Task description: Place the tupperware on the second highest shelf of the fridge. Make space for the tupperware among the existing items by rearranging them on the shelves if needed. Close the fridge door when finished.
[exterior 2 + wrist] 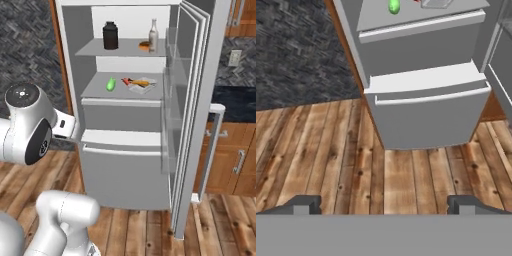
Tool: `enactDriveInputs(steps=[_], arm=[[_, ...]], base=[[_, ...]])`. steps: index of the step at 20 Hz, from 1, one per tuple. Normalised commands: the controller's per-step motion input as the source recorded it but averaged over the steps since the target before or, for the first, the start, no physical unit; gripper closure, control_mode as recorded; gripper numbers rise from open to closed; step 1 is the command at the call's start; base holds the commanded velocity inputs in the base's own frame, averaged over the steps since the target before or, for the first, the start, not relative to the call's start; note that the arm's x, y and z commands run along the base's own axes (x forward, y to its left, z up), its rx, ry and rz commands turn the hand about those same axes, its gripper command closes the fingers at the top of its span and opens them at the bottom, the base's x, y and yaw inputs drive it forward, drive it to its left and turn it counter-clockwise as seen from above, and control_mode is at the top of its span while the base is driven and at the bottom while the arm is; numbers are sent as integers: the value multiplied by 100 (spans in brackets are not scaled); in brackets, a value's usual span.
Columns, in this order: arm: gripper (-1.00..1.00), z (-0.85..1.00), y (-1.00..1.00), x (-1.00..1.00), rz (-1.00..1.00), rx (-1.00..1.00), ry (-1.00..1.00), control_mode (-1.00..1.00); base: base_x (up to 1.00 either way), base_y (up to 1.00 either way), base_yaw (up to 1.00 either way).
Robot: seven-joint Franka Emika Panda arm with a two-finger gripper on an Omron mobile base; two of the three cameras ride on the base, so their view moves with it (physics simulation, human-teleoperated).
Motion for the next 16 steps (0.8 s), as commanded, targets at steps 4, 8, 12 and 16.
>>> enactDriveInputs(steps=[4, 8, 12, 16], arm=[[-100, 0, 0, 0, 0, 0, 0, 100], [-100, 0, 0, 0, 0, 0, 0, 100], [-100, 0, 0, 0, 0, 0, 0, 100], [-100, 0, 0, 0, 0, 0, 0, 100]], base=[[-41, 29, 9], [-26, 11, 5], [1, -5, 0], [16, -11, 0]])
